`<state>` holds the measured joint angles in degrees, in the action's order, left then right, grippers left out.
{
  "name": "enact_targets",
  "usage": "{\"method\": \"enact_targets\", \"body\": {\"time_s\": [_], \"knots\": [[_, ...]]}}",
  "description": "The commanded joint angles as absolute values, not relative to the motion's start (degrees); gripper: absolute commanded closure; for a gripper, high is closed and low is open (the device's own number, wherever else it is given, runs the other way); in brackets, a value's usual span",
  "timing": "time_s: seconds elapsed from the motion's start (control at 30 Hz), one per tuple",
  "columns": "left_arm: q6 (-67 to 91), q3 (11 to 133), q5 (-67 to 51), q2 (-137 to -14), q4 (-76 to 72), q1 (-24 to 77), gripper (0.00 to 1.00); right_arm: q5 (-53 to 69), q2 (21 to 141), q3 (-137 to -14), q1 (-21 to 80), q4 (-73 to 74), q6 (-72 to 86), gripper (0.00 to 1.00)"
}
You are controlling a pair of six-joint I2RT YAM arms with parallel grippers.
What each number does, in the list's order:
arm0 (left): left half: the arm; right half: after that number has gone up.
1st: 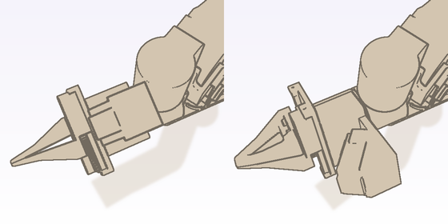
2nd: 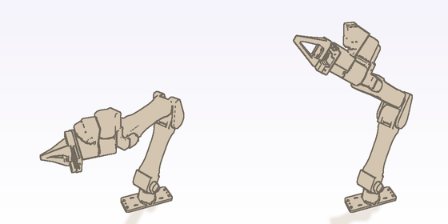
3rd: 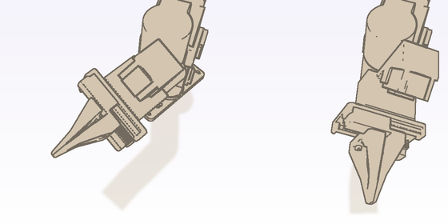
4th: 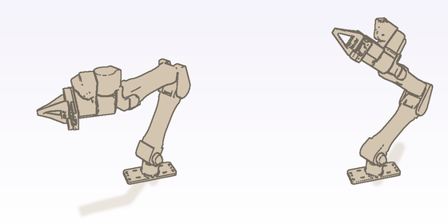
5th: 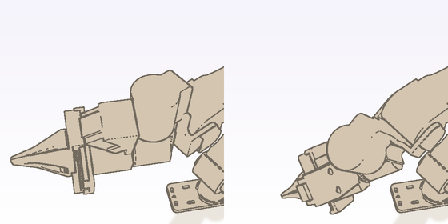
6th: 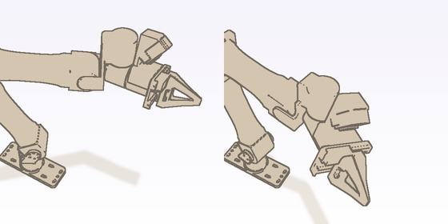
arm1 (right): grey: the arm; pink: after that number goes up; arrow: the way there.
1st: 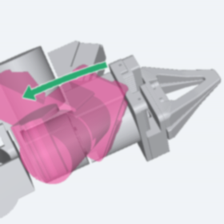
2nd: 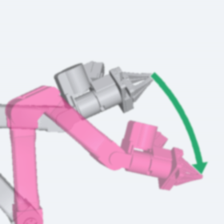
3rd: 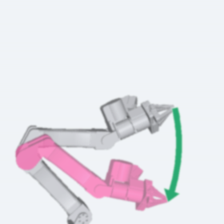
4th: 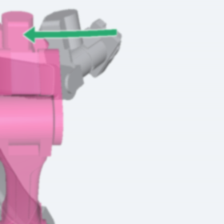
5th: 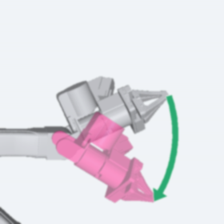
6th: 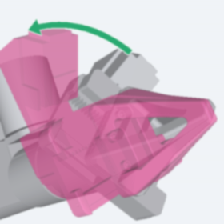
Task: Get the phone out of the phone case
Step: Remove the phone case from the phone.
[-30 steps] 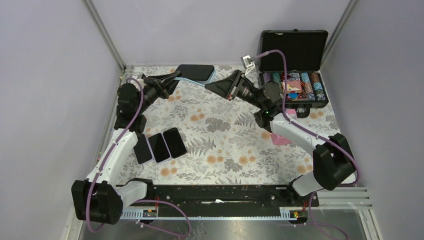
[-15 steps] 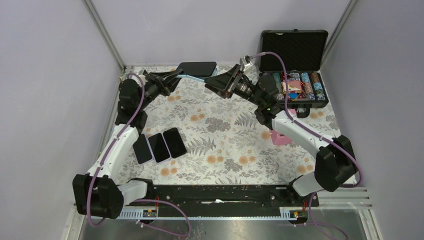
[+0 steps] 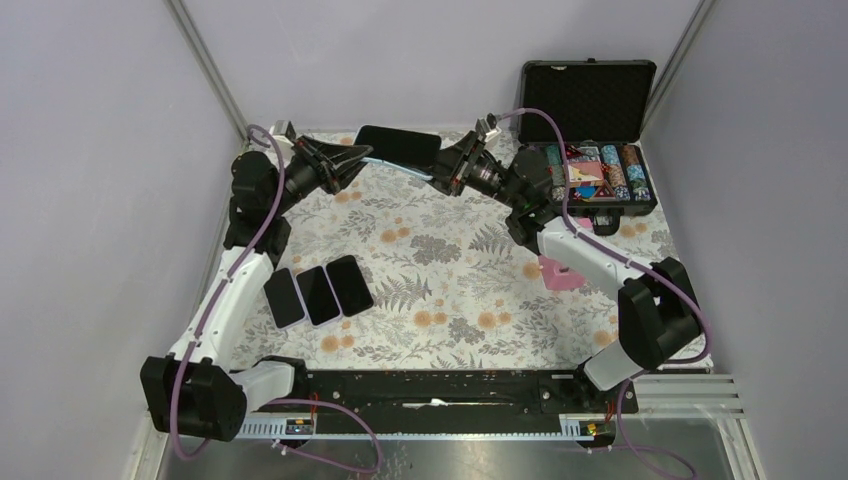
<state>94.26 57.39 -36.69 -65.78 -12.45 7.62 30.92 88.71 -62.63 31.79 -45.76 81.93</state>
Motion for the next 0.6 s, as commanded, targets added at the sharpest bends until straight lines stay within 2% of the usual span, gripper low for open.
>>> {"method": "enact_targets", "body": {"time_s": [0.0,0.13,0.2,0.23,0.27,0.33,0.43,0.47,0.57], "knots": [[87.9,60.8,-48.2,-62.0,-15.2,9.2,0.98,29.7,91.0,-62.1,31.4,-48.2,81.2,0.60],[84.6,60.8,-49.5,-62.4,-12.0,9.1,1.00,29.3,91.0,-61.0,31.0,-50.5,80.2,0.61],[83.8,60.5,-50.0,-62.5,-11.6,8.9,0.97,29.7,91.1,-60.6,30.6,-53.0,81.2,0.74],[83.1,60.4,-49.8,-62.7,-11.2,8.9,0.86,30.0,91.1,-60.6,30.4,-54.3,81.7,0.82],[81.9,60.6,-49.5,-62.8,-10.3,8.9,0.70,30.2,90.9,-60.6,30.4,-54.5,81.8,0.89],[77.7,61.5,-48.6,-63.1,-7.4,8.6,0.46,30.2,90.0,-60.5,30.4,-52.5,80.8,1.00],[73.5,62.2,-46.7,-61.9,-5.7,7.9,0.21,29.8,87.9,-59.3,30.4,-47.1,78.3,1.00],[71.9,62.7,-46.1,-61.4,-4.6,7.7,0.14,29.8,87.2,-58.9,30.4,-45.3,77.9,1.00],[61.0,66.5,-42.3,-60.1,8.1,7.5,0.08,30.1,85.5,-58.0,30.5,-42.1,78.0,1.00]]}}
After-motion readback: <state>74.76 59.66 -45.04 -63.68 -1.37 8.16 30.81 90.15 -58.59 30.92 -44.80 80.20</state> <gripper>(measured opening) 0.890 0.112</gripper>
